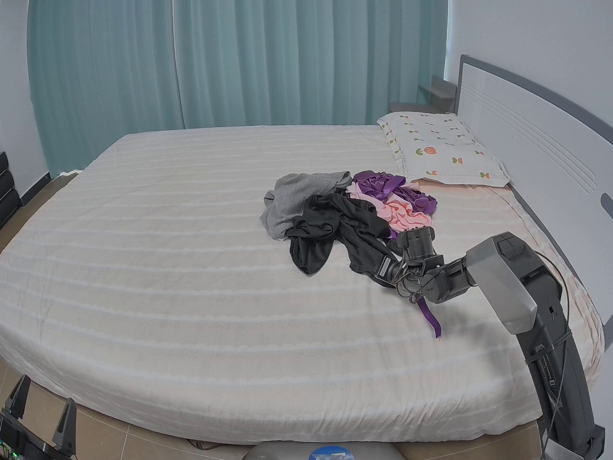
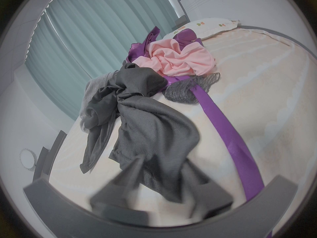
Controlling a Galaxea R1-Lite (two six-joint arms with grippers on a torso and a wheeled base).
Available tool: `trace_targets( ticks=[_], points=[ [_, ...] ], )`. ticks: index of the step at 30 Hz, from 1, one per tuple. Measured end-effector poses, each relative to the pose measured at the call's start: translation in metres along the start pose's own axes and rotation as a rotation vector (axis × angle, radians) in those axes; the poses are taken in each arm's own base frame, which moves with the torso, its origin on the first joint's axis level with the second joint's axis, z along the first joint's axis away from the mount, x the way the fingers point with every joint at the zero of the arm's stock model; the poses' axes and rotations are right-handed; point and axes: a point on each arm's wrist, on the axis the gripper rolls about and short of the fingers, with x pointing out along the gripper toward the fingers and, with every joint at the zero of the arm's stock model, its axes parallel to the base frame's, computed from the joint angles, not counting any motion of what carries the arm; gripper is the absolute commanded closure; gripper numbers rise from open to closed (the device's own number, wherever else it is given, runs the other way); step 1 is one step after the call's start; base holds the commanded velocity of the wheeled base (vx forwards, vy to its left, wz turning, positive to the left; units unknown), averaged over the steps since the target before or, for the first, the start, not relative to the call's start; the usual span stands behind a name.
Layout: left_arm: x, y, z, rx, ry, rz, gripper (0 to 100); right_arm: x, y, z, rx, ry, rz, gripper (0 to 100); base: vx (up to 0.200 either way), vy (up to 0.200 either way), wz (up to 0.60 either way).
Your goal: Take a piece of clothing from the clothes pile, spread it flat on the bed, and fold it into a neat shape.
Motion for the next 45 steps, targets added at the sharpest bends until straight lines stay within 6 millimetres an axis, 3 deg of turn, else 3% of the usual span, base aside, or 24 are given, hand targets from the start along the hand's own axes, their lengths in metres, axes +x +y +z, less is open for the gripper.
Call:
trace_targets(
  ticks=[10,16,23,31,35,45],
  points=[
    [0.000,0.000,0.000,0.000,0.000,0.000,0,-0.004,0.004,0.001,0.145,0.031,0.039,100,0.000,0.000,0.00],
    [0.000,0.000,0.000,0.001,0.000,-0.001,0,-0.025,0.002,0.000,0.173,0.088,0.075,100,0.000,0.000,0.00],
    [0.000,0.000,0.000,0.001,0.000,-0.001,0,-0.064,-0.007,-0.010,0.181,0.097,0.151,100,0.000,0.000,0.00],
    [0.000,0.000,0.000,0.001,0.000,-0.002,0,-0.125,-0.009,-0.028,0.159,0.030,0.286,100,0.000,0.000,0.00],
    [0.000,0.000,0.000,0.001,0.000,-0.003,0,-0.168,-0.004,-0.035,0.138,0.010,0.354,100,0.000,0.000,0.00],
    [0.000,-0.001,0.000,0.012,0.000,-0.024,0,-0.294,0.041,-0.022,0.070,-0.113,0.633,100,0.000,0.000,0.00]
  ],
)
